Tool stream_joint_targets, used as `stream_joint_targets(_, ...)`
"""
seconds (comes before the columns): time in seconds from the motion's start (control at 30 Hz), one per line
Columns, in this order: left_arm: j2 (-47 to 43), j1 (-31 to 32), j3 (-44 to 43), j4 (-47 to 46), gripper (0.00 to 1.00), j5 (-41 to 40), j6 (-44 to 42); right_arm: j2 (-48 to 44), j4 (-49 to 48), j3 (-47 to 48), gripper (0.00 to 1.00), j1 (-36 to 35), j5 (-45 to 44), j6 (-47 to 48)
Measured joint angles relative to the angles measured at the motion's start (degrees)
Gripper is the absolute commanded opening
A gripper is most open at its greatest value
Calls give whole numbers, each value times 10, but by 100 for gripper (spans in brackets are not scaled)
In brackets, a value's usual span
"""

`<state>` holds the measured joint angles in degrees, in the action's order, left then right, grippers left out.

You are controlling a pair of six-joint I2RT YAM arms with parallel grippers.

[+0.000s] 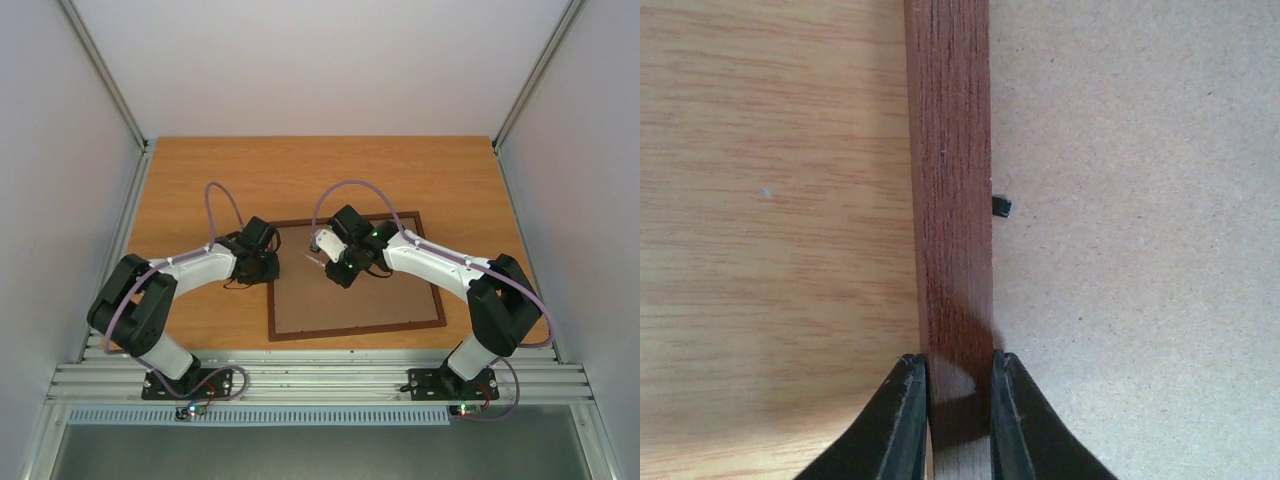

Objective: Take the photo out of the frame
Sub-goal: Adjust the screwdriver, then move the photo frame to the center of the board.

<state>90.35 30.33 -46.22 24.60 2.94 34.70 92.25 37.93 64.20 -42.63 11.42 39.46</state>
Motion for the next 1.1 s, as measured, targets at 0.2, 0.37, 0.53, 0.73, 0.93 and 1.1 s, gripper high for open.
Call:
stream_joint_targets(0.2,-34,0,35,-4,6,9,-2,1,14,2,1,0,4,2)
stream_joint_targets(0.37,-70,1,69,-3,6,25,-4,14,38,17,1,0,15,7)
stream_joint_targets(0.53,-94,13,88,3,8,31,-2,25,59,33,1,-5,30,16)
stream_joint_targets(0.73,-98,46,92,3,9,33,11,57,91,75,1,-12,46,33)
stream_joint_targets(0.93,-96,61,93,-10,18,29,25,100,118,106,1,-15,63,53)
stream_joint_targets(1.1,-98,65,100,-20,30,35,40,137,140,125,1,-17,73,63)
